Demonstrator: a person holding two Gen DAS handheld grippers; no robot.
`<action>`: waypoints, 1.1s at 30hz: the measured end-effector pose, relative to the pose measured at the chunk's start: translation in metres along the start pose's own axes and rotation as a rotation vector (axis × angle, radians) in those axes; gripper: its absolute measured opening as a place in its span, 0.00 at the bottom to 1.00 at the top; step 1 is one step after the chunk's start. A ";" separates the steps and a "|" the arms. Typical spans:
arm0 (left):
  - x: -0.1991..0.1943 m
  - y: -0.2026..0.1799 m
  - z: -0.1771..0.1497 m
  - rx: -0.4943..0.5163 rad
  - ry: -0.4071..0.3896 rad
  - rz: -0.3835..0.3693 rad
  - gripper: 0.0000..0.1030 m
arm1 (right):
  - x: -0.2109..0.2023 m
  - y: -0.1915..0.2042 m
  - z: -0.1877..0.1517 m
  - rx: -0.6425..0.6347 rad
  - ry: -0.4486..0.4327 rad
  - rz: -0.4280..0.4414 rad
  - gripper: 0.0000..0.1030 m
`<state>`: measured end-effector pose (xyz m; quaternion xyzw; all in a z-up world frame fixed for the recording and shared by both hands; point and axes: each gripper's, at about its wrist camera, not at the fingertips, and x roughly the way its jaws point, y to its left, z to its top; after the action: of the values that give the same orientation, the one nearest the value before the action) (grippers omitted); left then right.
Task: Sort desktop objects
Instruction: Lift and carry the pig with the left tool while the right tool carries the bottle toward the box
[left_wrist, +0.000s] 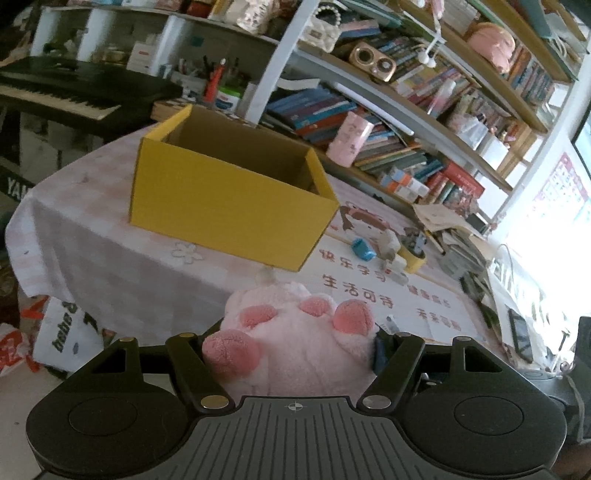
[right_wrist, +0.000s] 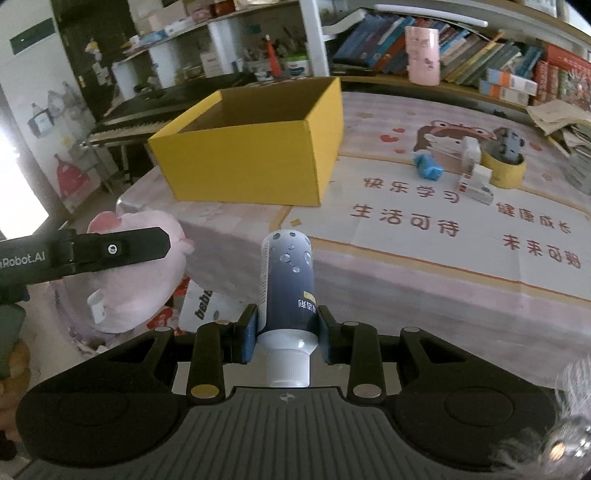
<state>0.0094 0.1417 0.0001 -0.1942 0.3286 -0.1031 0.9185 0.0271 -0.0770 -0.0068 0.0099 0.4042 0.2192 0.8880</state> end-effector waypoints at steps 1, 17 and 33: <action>-0.002 0.001 0.000 -0.002 -0.004 0.005 0.70 | 0.001 0.001 0.000 -0.004 0.001 0.005 0.29; -0.020 0.019 0.003 -0.017 -0.048 0.052 0.70 | 0.011 0.029 0.007 -0.072 -0.008 0.072 0.29; -0.024 0.032 0.008 -0.043 -0.069 0.092 0.70 | 0.026 0.043 0.022 -0.125 0.003 0.112 0.29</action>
<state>-0.0023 0.1802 0.0058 -0.2019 0.3074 -0.0467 0.9287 0.0417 -0.0240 -0.0023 -0.0236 0.3900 0.2933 0.8726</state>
